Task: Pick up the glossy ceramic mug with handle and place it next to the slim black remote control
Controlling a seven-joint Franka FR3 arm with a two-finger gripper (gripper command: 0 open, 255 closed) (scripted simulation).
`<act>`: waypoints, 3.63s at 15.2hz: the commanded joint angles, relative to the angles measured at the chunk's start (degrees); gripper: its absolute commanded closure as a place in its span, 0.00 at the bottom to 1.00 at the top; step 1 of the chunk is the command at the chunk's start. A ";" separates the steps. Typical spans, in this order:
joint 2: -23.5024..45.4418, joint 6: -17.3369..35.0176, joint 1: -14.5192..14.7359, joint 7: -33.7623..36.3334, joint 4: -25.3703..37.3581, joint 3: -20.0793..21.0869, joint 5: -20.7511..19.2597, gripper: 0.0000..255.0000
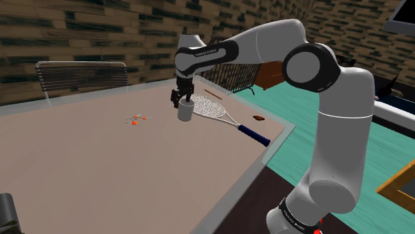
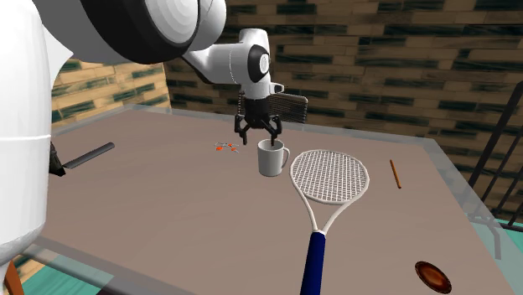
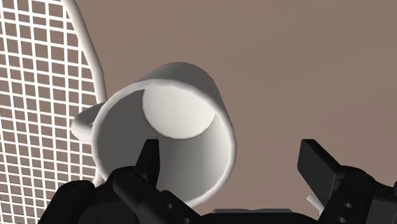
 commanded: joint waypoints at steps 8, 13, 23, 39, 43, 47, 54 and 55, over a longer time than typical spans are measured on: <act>1.78 3.57 -0.08 0.04 -1.78 -0.08 -0.14 0.00; 1.77 3.57 -0.08 0.03 -1.78 -0.08 -0.14 0.00; 1.78 3.57 -0.08 0.04 -1.78 -0.08 -0.15 1.00; -2.05 -7.06 -0.07 -0.51 5.04 0.02 0.16 1.00; -2.55 -9.91 -0.05 -0.65 7.39 0.03 0.21 1.00; -2.85 -12.85 -0.03 -0.78 10.03 0.04 0.26 1.00; -2.81 -18.25 0.01 -1.01 15.49 0.06 0.31 1.00; -2.73 -19.06 0.02 -1.04 16.37 0.06 0.32 1.00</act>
